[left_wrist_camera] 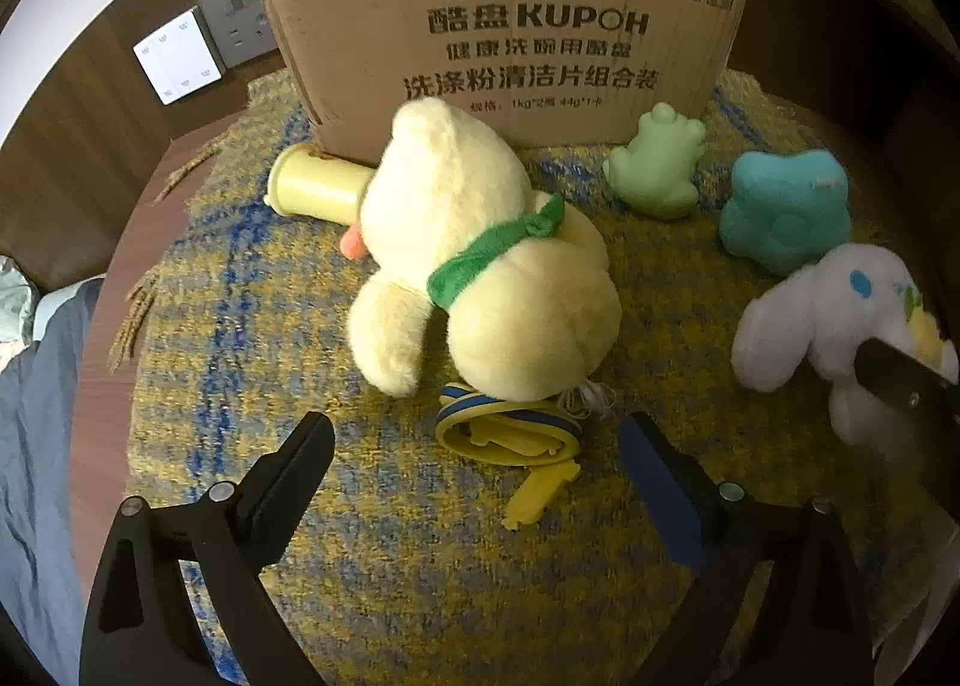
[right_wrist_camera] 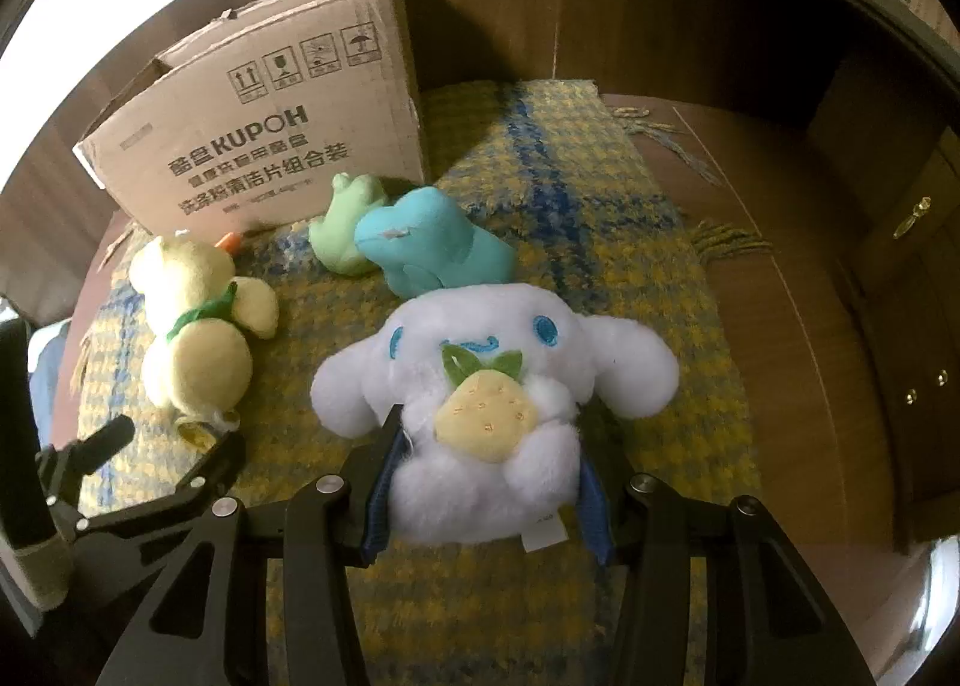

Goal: Organize objects
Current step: 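Lift the white plush with the right gripper while the left gripper grasps the striped ring toy, then carry the white plush and the striped ring toy up toward the box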

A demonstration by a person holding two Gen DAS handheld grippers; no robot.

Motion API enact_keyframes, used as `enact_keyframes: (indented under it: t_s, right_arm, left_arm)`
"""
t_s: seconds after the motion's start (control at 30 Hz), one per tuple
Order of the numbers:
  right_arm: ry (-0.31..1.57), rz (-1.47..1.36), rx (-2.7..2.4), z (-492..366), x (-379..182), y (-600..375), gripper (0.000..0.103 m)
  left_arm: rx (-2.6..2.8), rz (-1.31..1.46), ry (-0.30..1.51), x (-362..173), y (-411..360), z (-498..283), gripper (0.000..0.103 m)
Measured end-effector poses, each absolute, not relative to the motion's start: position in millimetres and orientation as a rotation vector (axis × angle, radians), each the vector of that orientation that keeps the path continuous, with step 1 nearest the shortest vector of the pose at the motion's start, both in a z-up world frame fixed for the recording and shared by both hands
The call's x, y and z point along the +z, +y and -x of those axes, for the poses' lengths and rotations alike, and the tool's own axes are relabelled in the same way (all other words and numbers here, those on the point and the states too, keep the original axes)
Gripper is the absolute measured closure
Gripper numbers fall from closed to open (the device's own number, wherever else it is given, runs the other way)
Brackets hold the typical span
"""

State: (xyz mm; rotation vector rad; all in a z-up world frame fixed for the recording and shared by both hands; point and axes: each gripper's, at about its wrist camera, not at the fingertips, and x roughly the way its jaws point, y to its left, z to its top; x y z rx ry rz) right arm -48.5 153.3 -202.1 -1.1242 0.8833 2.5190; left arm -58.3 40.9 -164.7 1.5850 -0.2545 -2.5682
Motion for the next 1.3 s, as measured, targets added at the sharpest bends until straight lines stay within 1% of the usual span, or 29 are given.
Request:
enact_keyframes:
  t_s: [0.03,0.1,0.13,0.2,0.33,0.4,0.43,0.5,0.97,1.3]
  right_arm:
    - [0.886,1.118,2.519,49,-203,154,0.054]
    - [0.884,1.108,2.521,50,-203,155,0.054]
    - [0.883,1.101,2.520,50,-203,156,0.054]
    - [0.882,1.093,2.519,51,-203,157,0.054]
    - [0.861,1.094,2.505,52,-206,157,0.054]
    - [0.858,1.100,2.500,53,-209,158,0.054]
    - [0.860,1.100,2.497,54,-210,158,0.054]
    - [0.864,1.102,2.493,53,-212,159,0.054]
    - [0.879,1.079,2.506,46,-200,159,0.054]
    - [0.863,1.005,2.560,38,-159,160,0.054]
  left_arm:
    - [-2.567,-1.589,-0.251,-167,41,59,0.008]
    - [-2.566,-1.601,-0.241,-171,42,60,0.015]
    - [-2.566,-1.608,-0.237,-173,42,61,0.018]
    - [-2.567,-1.625,-0.232,-178,44,63,0.027]
    - [-2.571,-1.631,-0.237,-184,48,62,0.035]
    - [-2.584,-1.627,-0.241,-184,50,61,0.042]
    - [-2.589,-1.626,-0.245,-184,51,60,0.044]
    - [-2.599,-1.622,-0.255,-183,52,59,0.053]
    - [-2.608,-1.589,-0.259,-166,48,55,0.053]
    - [-2.653,-1.520,-0.257,-121,50,52,0.053]
